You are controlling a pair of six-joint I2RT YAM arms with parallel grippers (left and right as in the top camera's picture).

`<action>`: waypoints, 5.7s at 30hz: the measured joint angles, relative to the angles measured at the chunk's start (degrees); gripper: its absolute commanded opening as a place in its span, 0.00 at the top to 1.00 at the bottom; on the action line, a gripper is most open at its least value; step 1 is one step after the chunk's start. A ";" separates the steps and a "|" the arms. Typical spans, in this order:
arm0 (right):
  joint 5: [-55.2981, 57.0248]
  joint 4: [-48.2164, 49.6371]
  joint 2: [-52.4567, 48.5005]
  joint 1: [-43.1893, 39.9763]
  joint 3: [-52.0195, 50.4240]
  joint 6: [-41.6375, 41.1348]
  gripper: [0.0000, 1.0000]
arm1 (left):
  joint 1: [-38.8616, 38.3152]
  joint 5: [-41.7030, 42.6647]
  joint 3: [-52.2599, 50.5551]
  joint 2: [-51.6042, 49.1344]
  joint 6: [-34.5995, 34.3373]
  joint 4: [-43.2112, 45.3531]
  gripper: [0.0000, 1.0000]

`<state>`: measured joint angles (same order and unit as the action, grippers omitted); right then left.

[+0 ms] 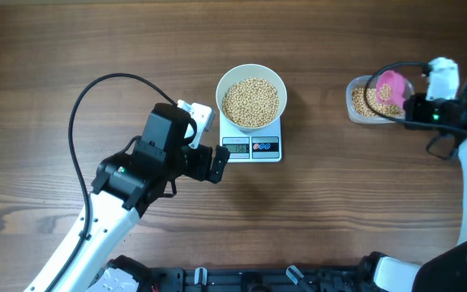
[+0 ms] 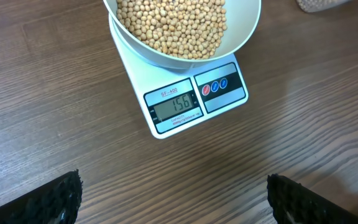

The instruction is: Scoop item into bowl and weigh 150g on scale

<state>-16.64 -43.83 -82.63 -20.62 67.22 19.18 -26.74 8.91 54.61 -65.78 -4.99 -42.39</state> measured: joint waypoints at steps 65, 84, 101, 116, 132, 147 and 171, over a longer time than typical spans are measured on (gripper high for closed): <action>-14.93 23.34 0.52 30.60 1.20 -14.34 0.96 | 0.00 -0.02 0.00 0.00 0.00 0.00 0.00; 6.91 18.75 -6.91 41.55 1.20 2.19 0.96 | 0.00 -0.02 0.00 0.00 0.00 -0.02 0.00; 7.10 20.55 -10.14 42.45 0.74 2.34 0.96 | 0.00 -0.02 0.00 0.00 0.00 0.00 0.00; 7.10 19.78 -12.31 45.33 0.72 1.97 0.95 | 0.00 -0.02 0.00 0.00 0.00 0.00 0.00; 7.32 14.21 -12.31 45.33 0.72 5.20 0.96 | 0.00 -0.02 0.00 0.00 0.00 -0.02 0.00; 3.34 9.94 -12.28 45.33 0.72 -1.64 0.96 | 0.00 -0.02 0.00 0.00 0.00 0.00 0.00; -18.84 12.63 -12.28 33.03 0.74 -21.14 0.96 | 0.00 -0.02 0.00 0.00 0.00 0.00 0.00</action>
<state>-35.48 -31.20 -94.91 12.40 67.96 -1.96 -26.74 8.88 54.61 -65.78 -4.99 -42.39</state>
